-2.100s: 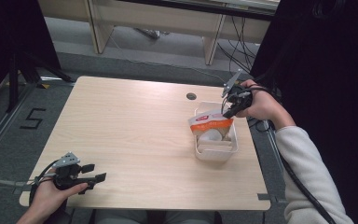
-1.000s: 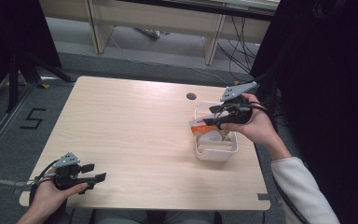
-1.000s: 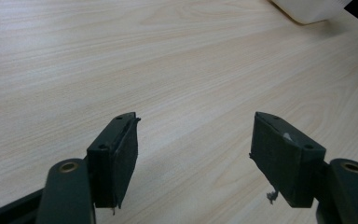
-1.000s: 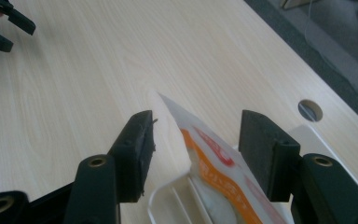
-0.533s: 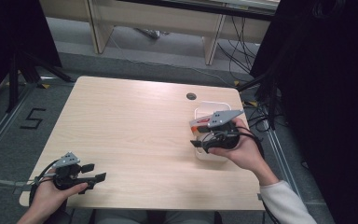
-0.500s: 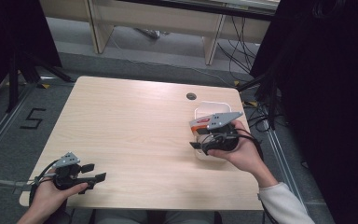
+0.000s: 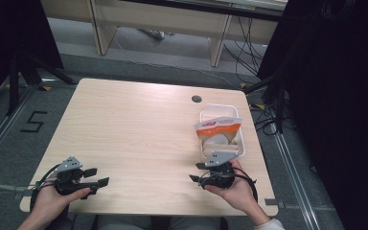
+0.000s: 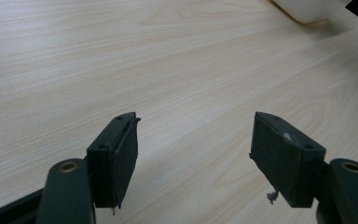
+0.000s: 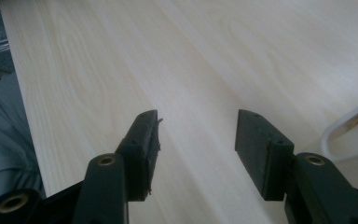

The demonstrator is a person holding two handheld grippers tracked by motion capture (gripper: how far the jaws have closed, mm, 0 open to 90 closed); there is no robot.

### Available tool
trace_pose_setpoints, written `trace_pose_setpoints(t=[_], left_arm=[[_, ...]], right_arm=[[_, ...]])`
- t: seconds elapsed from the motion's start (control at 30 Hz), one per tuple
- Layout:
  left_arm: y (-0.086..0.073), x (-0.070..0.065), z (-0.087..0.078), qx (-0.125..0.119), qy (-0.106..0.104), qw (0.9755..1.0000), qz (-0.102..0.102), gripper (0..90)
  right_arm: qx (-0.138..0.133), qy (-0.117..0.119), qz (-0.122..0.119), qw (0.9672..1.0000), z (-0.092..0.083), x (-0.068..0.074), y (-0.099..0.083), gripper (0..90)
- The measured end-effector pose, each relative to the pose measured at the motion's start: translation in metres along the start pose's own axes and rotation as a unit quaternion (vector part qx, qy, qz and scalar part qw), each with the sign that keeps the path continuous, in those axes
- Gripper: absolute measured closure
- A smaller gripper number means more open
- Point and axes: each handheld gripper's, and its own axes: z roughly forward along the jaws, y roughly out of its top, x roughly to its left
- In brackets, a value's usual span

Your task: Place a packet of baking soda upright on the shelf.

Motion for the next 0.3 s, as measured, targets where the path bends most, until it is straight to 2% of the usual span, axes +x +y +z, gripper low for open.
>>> trace_pose_setpoints(t=[0.03,0.07,0.1,0.13,0.3], left_arm=[[0.000,0.000,0.000,0.001,-0.001,1.0000,0.000,31.3],[0.000,0.000,0.000,0.002,-0.002,1.0000,0.001,31.3],[0.000,0.000,0.000,0.001,-0.002,1.0000,0.000,31.3],[0.000,0.000,0.000,0.002,-0.003,1.0000,0.000,31.3],[0.000,0.000,0.001,0.001,-0.004,1.0000,0.001,31.3]], right_arm=[[0.002,-0.003,-0.008,1.0000,0.001,0.002,-0.004,51.4],[0.000,-0.009,-0.004,1.0000,0.000,0.004,-0.007,51.9],[0.000,-0.008,-0.007,0.9999,0.000,0.005,-0.009,53.0],[-0.001,-0.004,0.003,1.0000,0.001,0.008,-0.013,53.8],[0.020,0.007,-0.002,0.9998,0.004,0.009,-0.021,60.1]])
